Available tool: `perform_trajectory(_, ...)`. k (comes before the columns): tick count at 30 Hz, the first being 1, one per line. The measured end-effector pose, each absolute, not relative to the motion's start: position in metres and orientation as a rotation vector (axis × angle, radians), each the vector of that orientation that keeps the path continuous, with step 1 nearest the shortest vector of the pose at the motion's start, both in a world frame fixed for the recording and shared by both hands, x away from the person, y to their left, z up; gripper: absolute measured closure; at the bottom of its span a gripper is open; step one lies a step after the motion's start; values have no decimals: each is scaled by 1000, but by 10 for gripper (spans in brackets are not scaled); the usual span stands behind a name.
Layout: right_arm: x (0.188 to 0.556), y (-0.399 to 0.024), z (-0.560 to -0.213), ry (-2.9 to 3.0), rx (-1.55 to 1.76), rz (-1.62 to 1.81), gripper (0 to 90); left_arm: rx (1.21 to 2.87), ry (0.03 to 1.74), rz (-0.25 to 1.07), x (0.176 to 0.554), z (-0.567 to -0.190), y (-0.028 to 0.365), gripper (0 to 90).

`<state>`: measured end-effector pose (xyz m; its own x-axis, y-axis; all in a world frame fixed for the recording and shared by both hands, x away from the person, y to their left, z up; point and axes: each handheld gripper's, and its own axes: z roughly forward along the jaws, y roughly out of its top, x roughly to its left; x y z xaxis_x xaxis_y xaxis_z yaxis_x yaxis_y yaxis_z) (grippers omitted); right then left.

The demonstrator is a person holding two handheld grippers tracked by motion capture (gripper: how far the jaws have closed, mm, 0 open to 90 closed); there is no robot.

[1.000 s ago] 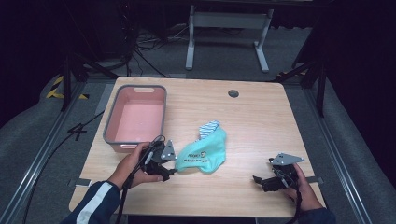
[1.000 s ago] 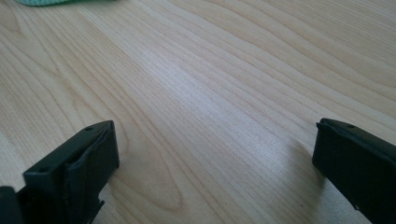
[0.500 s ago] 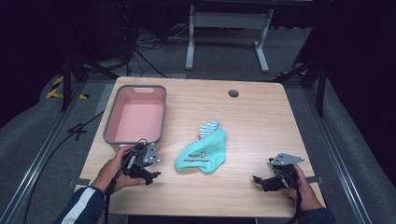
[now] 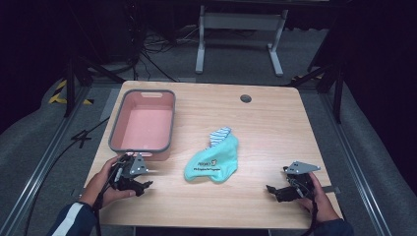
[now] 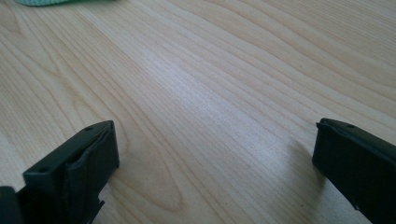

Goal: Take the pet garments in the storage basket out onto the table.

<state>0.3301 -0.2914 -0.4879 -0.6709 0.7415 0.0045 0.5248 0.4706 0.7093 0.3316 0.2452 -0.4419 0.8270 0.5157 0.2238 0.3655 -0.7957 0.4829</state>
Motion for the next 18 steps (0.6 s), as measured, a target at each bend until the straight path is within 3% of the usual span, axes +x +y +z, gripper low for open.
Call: perform_trajectory(18, 330, -291, -488, 2418, 1076, 1009, 6, 2383, 830, 379, 329, -469, 297, 223)
